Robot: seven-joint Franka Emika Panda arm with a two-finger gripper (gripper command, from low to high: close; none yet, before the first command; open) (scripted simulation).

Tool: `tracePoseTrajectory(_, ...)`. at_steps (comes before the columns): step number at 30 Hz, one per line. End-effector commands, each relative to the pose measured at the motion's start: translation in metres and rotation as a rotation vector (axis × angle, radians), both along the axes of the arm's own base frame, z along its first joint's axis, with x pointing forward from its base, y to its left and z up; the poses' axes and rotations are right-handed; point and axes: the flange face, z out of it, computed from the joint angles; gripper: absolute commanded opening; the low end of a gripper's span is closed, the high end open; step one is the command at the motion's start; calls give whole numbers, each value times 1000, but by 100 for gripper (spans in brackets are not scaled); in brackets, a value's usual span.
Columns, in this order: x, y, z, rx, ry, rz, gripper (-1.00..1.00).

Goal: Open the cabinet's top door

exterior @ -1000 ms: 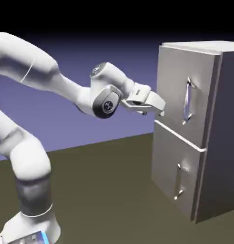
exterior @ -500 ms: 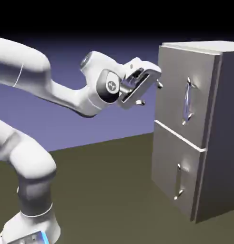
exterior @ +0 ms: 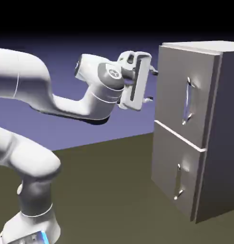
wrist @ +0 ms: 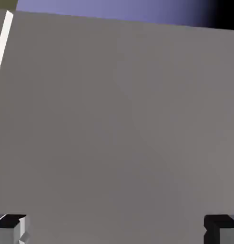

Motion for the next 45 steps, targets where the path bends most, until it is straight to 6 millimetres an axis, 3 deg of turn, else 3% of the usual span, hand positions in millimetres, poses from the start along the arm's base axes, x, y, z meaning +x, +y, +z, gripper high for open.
tracePoseTrajectory(1,0,-3,0,-43,-14,13,0)
tracePoseTrajectory(13,3,-47,-18,-560,-166,129,0)
tracePoseTrajectory(27,27,-103,-68,-1164,-304,205,0)
tracePoseTrajectory(29,28,-104,-70,-1183,-307,206,0)
tracePoseTrajectory(34,78,-101,-70,-1182,-307,206,0)
tracePoseTrajectory(35,78,-101,-70,-1182,-307,206,-100)
tracePoseTrajectory(42,42,-80,-70,-1200,-221,81,-100)
tracePoseTrajectory(45,39,-78,-70,-1203,-216,66,-100)
